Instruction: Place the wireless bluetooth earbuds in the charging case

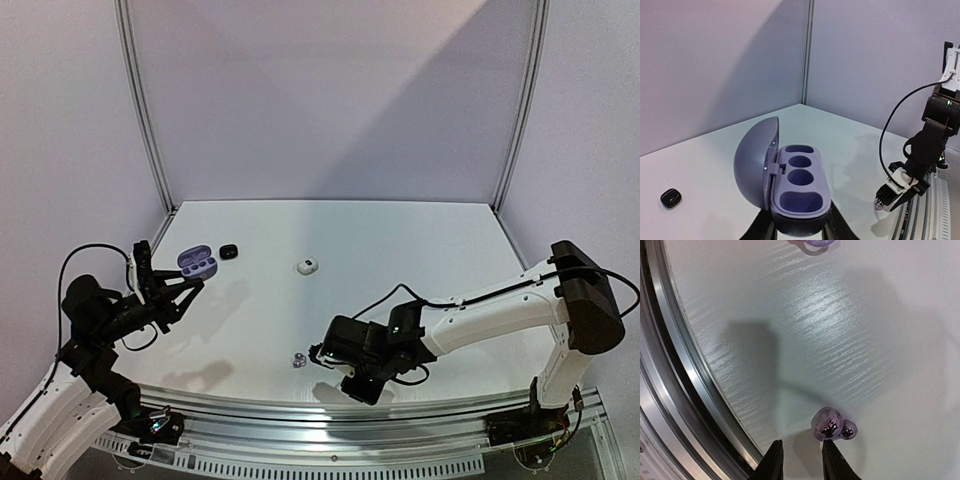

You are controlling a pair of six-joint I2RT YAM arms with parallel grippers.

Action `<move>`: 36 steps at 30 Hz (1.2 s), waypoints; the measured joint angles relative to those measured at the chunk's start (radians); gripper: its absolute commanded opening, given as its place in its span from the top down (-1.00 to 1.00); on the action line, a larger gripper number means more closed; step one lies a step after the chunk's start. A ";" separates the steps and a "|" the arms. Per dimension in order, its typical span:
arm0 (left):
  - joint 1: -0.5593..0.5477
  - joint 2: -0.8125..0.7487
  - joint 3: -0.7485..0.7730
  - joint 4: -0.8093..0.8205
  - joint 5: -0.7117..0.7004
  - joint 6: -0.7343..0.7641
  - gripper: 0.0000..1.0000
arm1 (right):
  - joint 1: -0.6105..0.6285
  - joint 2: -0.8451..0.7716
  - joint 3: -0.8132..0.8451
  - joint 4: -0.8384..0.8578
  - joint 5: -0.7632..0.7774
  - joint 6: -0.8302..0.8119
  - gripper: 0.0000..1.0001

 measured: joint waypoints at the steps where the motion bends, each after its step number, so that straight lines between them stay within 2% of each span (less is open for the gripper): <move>1: 0.000 -0.001 0.000 0.000 0.000 0.000 1.00 | 0.000 0.000 -0.002 0.000 -0.002 -0.006 0.50; 17: 0.000 -0.004 0.000 0.000 0.000 0.000 1.00 | -0.002 0.002 -0.002 0.000 0.020 -0.040 0.49; 30: 0.000 -0.006 0.000 0.000 0.000 0.000 1.00 | -0.051 0.065 0.042 -0.009 0.037 -0.114 0.56; 36: 0.000 -0.006 0.000 0.000 0.000 0.000 1.00 | -0.062 0.070 0.063 -0.001 0.040 -0.126 0.46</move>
